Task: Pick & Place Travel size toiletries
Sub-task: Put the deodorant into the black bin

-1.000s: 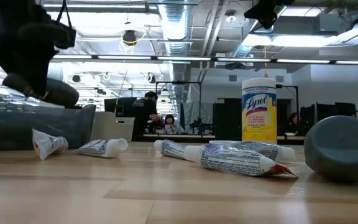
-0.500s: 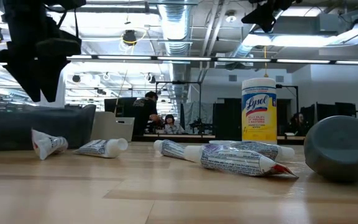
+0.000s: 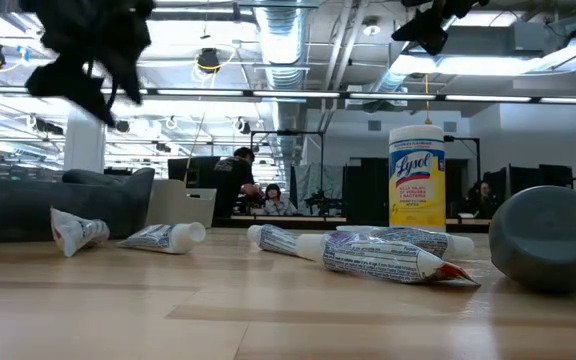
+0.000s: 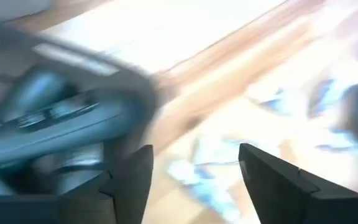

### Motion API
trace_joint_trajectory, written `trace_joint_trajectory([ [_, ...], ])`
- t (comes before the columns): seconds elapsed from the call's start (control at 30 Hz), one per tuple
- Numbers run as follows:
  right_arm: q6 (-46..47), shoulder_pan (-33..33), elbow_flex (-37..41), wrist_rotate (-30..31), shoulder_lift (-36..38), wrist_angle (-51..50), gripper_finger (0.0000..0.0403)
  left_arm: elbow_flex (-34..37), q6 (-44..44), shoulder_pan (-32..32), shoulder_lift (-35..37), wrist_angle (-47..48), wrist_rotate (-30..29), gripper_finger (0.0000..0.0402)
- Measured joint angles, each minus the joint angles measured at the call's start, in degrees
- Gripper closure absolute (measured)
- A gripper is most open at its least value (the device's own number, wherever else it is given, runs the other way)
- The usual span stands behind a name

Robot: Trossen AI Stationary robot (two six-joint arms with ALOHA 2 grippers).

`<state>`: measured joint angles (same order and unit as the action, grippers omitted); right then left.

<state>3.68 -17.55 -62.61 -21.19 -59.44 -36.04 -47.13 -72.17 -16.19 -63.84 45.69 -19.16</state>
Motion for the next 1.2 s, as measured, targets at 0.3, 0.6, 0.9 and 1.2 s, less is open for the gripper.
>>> trace_joint_trajectory([
  [0.3,-0.2,5.0,0.0,-0.6,-0.6,0.5,0.0147,0.0,8.4,-0.7,10.4,-14.8,-9.5,0.0151],
  [0.6,-0.2,11.3,0.0,-0.6,-2.1,2.9,0.0147,-0.1,15.1,-0.7,15.2,-19.0,-11.3,0.0178],
  [0.9,-2.0,18.9,-0.1,-0.7,-6.5,8.0,0.0147,0.0,14.9,-0.7,14.7,-19.3,-10.9,0.0186],
  [1.2,1.7,27.0,0.0,-0.3,-14.3,16.0,0.0147,0.0,18.5,-0.8,16.2,-21.1,-7.1,0.0165],
])
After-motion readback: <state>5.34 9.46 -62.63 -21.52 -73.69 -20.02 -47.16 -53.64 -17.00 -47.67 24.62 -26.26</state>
